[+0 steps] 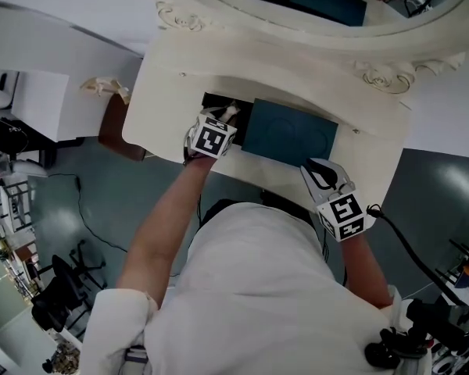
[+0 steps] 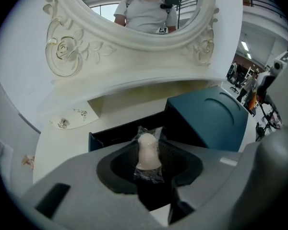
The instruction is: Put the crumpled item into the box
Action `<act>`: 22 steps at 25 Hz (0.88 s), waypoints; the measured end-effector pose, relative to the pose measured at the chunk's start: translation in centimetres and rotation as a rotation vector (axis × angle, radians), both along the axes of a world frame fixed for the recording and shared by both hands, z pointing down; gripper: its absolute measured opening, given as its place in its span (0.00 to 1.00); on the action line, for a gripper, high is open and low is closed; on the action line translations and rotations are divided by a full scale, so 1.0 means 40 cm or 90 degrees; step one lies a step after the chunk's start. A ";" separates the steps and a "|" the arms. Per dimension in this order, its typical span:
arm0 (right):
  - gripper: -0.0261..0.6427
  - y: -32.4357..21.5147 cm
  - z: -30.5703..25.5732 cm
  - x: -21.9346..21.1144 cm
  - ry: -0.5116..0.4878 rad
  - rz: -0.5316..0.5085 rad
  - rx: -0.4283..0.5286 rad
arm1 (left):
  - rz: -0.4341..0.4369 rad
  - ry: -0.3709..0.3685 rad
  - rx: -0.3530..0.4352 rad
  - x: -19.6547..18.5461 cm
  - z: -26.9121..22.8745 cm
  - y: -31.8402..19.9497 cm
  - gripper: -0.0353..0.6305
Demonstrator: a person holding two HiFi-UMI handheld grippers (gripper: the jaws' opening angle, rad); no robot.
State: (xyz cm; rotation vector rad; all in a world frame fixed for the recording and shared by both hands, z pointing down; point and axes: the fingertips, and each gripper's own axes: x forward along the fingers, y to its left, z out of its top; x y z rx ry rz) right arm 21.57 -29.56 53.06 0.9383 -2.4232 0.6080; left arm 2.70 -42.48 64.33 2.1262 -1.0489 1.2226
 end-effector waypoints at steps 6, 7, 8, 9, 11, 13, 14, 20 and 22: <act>0.12 0.003 0.008 -0.003 0.003 0.005 -0.006 | 0.036 -0.030 -0.009 0.008 0.030 0.000 0.27; 0.12 0.003 0.008 -0.005 0.004 0.004 -0.006 | 0.038 -0.031 -0.009 0.009 0.029 -0.001 0.27; 0.13 0.003 0.007 -0.007 0.004 0.003 -0.006 | 0.041 -0.032 -0.008 0.010 0.029 -0.001 0.28; 0.12 0.002 0.006 -0.010 0.005 0.002 -0.004 | 0.043 -0.031 -0.007 0.010 0.028 -0.001 0.29; 0.12 -0.002 0.003 -0.015 0.007 0.000 -0.001 | 0.047 -0.029 -0.004 0.010 0.025 -0.001 0.31; 0.13 -0.005 -0.003 -0.022 0.009 -0.001 0.001 | 0.048 -0.021 0.000 0.009 0.016 -0.001 0.34; 0.12 -0.006 -0.005 -0.027 0.009 -0.001 0.002 | 0.050 -0.014 0.003 0.008 0.010 -0.001 0.35; 0.13 -0.001 -0.014 -0.060 0.017 -0.007 0.011 | 0.057 0.030 0.022 -0.003 -0.037 0.009 0.37; 0.13 0.005 -0.017 -0.075 0.019 -0.009 0.014 | 0.053 0.044 0.027 -0.014 -0.058 0.023 0.37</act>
